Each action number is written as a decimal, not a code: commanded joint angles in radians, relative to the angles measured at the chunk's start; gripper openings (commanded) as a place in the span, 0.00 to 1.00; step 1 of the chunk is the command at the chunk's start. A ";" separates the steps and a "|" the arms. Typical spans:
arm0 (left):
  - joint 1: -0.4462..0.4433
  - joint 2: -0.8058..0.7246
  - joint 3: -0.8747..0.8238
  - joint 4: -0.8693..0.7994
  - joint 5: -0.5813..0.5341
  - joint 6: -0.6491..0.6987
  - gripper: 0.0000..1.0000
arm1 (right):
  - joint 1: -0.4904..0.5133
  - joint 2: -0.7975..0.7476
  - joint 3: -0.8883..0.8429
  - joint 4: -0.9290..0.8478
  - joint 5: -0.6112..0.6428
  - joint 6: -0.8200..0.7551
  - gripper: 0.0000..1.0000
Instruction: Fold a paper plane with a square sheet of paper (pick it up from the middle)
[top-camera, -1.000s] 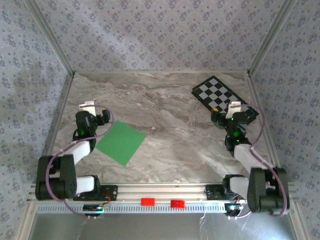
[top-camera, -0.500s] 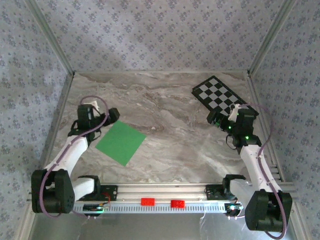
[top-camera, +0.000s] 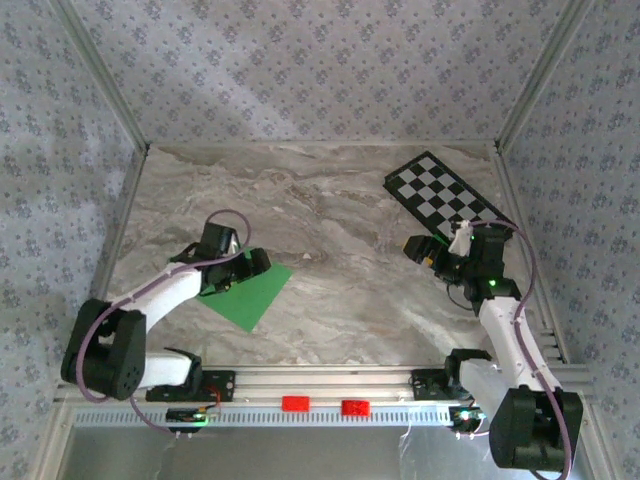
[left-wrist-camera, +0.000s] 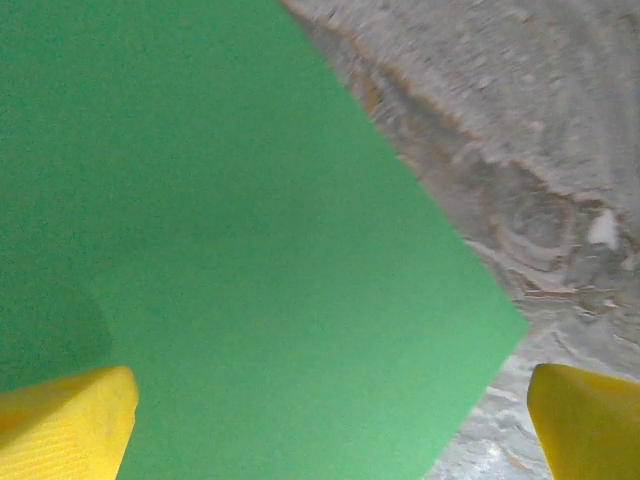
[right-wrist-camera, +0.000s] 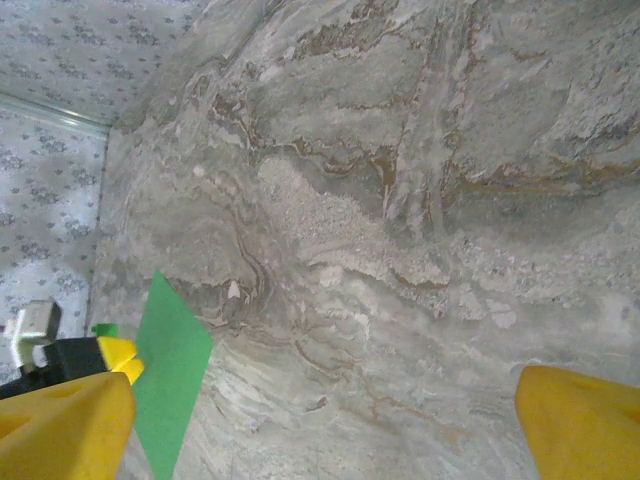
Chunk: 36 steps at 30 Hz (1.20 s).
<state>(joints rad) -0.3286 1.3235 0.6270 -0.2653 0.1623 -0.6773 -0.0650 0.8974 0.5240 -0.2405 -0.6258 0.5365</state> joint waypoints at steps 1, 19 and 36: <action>-0.012 0.052 0.040 0.022 -0.024 -0.063 1.00 | 0.004 -0.008 -0.015 -0.033 -0.034 0.016 1.00; -0.135 0.310 0.140 0.050 -0.022 -0.042 1.00 | -0.002 0.018 -0.022 -0.084 -0.039 0.005 1.00; -0.385 0.526 0.413 -0.061 -0.019 0.144 1.00 | -0.010 0.023 -0.024 -0.139 -0.028 -0.005 1.00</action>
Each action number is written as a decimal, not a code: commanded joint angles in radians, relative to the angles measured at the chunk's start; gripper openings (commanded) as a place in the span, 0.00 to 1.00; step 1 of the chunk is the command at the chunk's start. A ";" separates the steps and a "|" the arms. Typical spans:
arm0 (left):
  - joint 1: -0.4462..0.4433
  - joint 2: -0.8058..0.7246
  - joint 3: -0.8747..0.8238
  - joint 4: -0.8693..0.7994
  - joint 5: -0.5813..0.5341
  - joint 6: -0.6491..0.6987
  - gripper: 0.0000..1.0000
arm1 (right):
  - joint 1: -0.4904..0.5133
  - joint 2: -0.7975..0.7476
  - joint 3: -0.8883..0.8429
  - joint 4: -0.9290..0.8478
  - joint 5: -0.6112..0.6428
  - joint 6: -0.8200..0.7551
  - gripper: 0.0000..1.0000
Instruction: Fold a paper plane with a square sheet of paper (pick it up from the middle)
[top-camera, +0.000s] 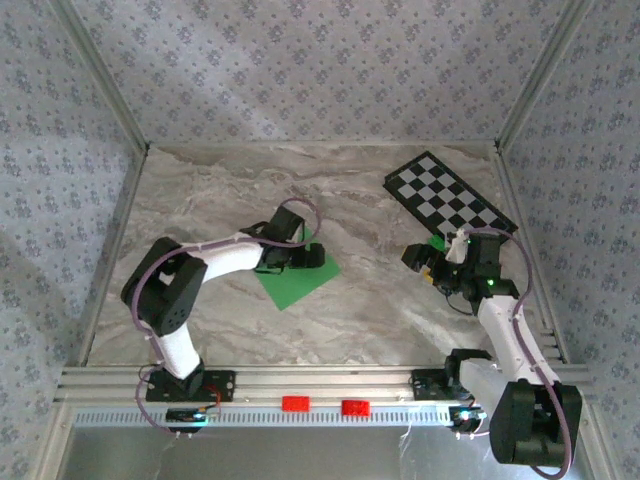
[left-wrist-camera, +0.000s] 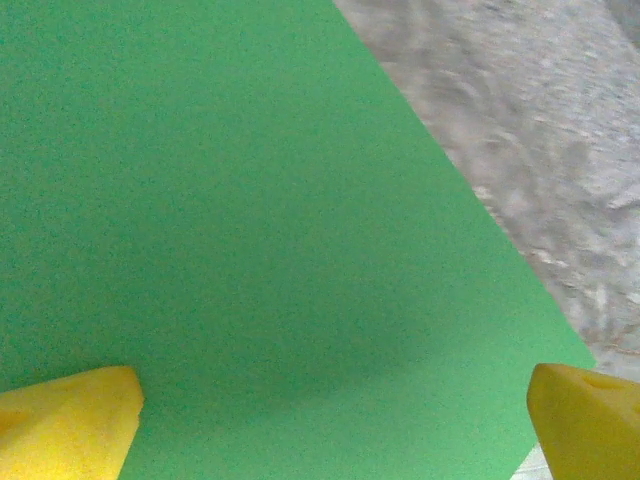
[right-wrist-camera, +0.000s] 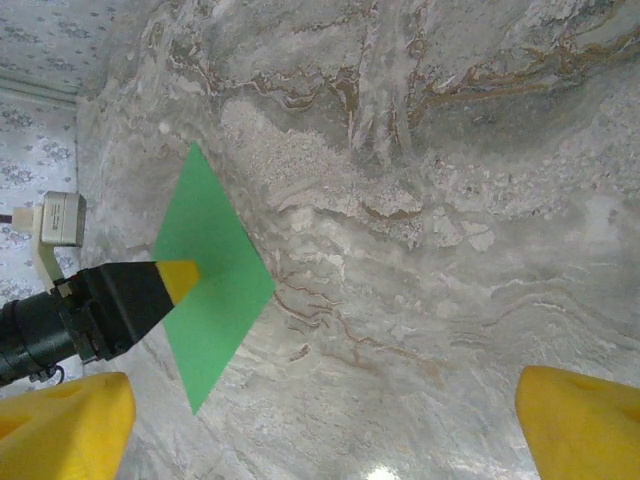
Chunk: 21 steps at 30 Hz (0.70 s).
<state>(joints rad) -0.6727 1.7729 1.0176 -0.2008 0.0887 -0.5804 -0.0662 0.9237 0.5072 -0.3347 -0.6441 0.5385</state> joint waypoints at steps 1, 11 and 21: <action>-0.052 0.090 0.037 -0.133 0.057 0.053 1.00 | -0.011 -0.004 -0.007 -0.048 -0.011 -0.007 1.00; -0.100 -0.014 0.118 -0.180 -0.050 0.038 1.00 | -0.027 -0.012 -0.010 -0.055 -0.042 -0.018 1.00; -0.054 0.046 0.187 -0.238 -0.122 -0.183 1.00 | -0.021 0.004 -0.011 -0.012 -0.078 0.007 1.00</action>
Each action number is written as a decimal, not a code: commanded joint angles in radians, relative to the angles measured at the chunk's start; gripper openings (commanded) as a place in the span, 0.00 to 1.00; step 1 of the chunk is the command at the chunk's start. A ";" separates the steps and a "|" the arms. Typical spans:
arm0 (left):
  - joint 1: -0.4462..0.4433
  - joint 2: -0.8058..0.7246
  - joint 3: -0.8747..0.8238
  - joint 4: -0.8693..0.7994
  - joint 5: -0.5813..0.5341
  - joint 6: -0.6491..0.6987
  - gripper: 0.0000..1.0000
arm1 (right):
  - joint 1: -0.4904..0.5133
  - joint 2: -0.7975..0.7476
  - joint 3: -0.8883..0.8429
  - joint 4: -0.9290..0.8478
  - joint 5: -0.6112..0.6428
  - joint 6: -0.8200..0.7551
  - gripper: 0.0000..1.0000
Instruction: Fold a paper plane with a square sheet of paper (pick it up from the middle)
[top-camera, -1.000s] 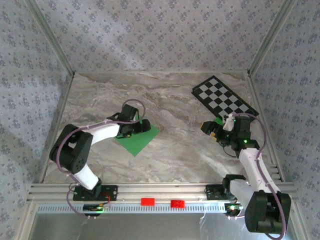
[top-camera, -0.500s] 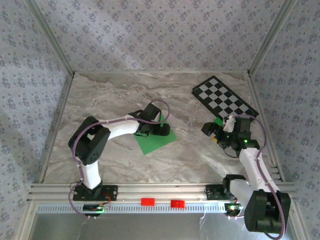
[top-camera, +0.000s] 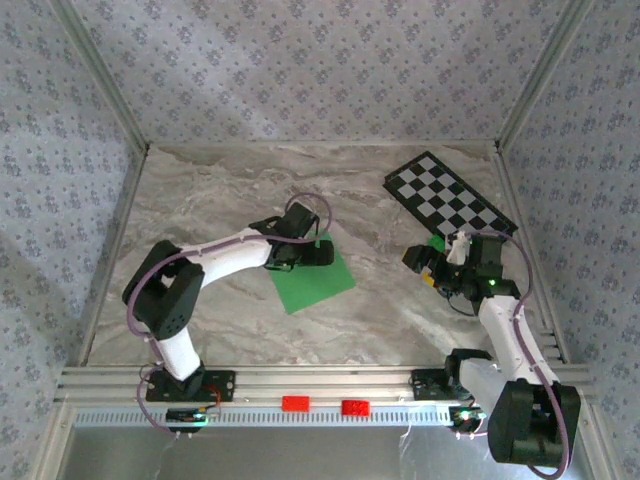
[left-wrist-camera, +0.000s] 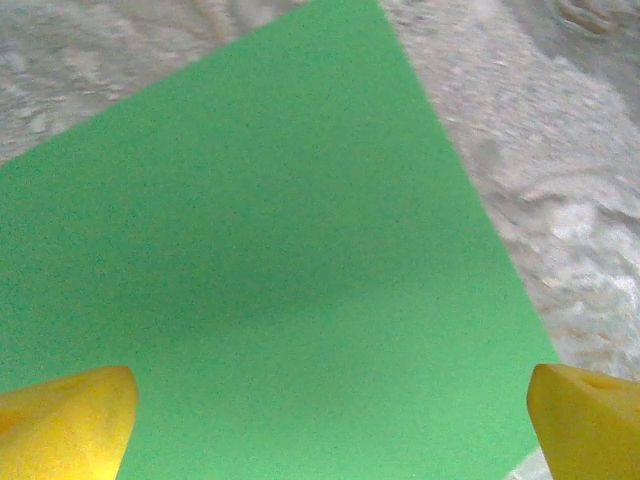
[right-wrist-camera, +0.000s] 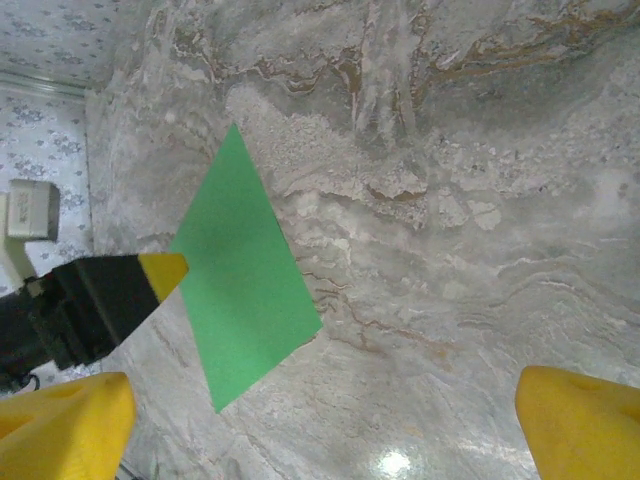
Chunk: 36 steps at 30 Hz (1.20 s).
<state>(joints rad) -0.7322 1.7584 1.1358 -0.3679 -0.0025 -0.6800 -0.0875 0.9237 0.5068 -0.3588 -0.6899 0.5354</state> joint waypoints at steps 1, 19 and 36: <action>0.007 0.086 0.095 -0.096 -0.037 -0.101 1.00 | 0.002 0.006 -0.011 0.013 -0.028 0.012 1.00; -0.086 0.175 0.075 -0.121 0.024 0.175 1.00 | 0.006 0.012 -0.010 -0.024 -0.007 -0.002 1.00; -0.118 0.012 0.052 -0.120 -0.154 0.057 1.00 | 0.004 0.012 -0.002 -0.017 -0.020 -0.002 1.00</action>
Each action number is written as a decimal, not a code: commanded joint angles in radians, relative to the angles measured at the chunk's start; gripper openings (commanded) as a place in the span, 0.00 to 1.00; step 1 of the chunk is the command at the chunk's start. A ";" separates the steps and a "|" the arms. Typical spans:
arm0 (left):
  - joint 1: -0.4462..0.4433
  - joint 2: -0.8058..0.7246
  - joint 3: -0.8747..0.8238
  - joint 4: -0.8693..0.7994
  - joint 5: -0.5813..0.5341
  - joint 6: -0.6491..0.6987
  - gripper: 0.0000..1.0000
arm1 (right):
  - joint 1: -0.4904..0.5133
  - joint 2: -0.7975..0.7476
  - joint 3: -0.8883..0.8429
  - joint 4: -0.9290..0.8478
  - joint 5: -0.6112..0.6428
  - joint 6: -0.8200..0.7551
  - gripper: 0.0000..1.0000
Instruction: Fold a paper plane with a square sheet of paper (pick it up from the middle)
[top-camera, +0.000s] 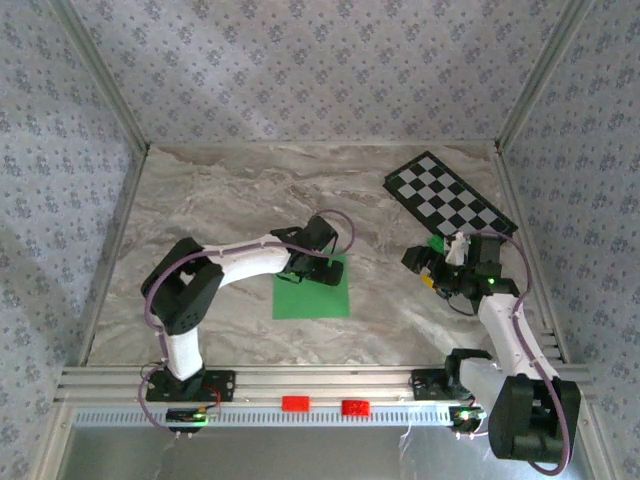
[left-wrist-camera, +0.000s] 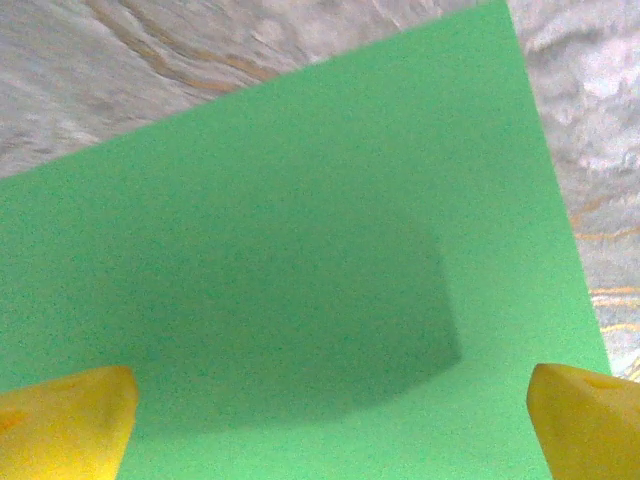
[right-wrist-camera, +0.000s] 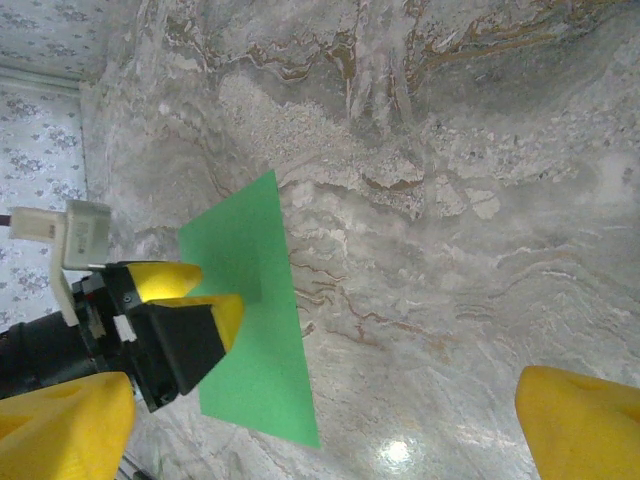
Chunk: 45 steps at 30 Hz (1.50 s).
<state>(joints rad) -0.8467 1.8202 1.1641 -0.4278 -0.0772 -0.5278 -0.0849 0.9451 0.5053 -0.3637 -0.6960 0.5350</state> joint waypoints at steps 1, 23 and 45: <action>-0.004 -0.051 0.037 -0.088 -0.098 -0.133 1.00 | 0.002 -0.009 0.002 -0.015 -0.014 -0.001 1.00; -0.043 0.038 0.154 -0.282 -0.138 -0.418 1.00 | -0.007 -0.001 0.028 -0.076 -0.007 -0.048 1.00; -0.052 0.139 0.178 -0.302 -0.082 -0.332 1.00 | -0.012 0.003 0.017 -0.074 -0.017 -0.049 1.00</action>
<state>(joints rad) -0.8867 1.9514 1.3220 -0.6899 -0.1661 -0.8646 -0.0875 0.9455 0.5091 -0.4198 -0.6964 0.5007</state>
